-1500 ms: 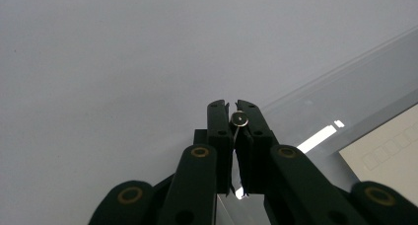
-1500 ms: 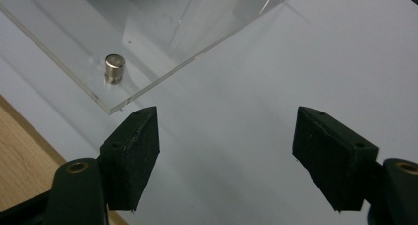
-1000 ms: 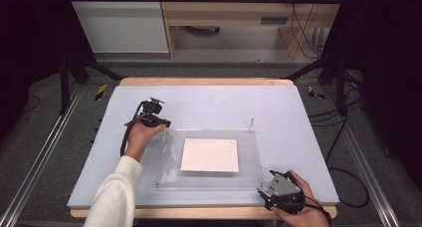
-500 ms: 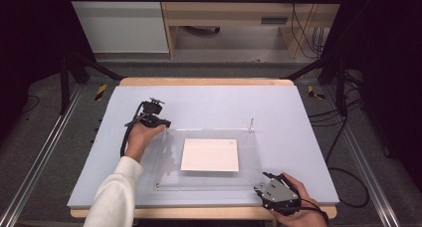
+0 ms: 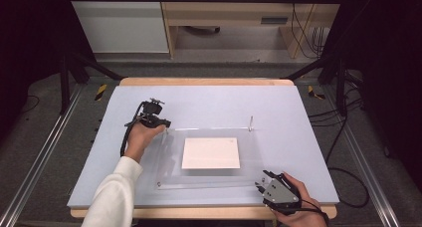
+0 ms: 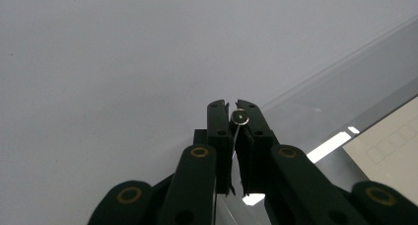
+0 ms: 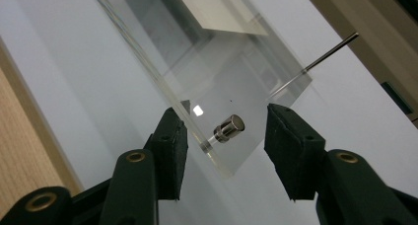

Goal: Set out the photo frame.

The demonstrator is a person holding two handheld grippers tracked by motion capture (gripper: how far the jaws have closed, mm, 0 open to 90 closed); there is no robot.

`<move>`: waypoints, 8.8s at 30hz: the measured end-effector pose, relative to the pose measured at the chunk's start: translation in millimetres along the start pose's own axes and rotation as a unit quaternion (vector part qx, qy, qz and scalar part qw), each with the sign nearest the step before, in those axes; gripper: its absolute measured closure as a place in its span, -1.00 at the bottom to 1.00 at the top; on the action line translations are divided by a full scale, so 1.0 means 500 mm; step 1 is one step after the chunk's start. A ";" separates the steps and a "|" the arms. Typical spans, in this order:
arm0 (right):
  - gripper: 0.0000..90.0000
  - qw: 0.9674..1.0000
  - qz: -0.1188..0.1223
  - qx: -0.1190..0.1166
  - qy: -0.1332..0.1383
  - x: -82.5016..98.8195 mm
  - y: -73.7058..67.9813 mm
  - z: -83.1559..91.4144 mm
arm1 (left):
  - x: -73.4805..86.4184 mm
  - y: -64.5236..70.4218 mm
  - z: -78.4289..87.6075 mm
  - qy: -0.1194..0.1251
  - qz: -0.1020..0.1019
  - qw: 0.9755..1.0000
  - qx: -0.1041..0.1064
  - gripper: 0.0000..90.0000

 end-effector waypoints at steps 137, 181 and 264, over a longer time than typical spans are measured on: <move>0.34 0.998 -0.055 -0.043 0.008 -0.153 0.091 -0.008 | 0.128 0.278 0.298 0.159 -0.387 0.908 -0.036 0.55; 0.20 0.983 -0.154 -0.007 0.099 -0.209 0.232 -0.062 | -0.054 0.222 0.321 0.140 -0.334 0.931 0.053 0.50; 0.04 0.960 -0.264 -0.011 0.089 -0.272 0.407 -0.201 | 0.194 -0.046 0.242 0.189 -0.059 0.979 -0.051 -0.86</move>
Point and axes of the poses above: each handheld gripper's, and its own axes: z roughly backward along the jaws, x roughly out of its underside, y roughly to its right, the point moved 10 cm from there along -z, roughly forward along the jaws, and after that the axes turned 7 degrees about y, right-handed, at the moved point
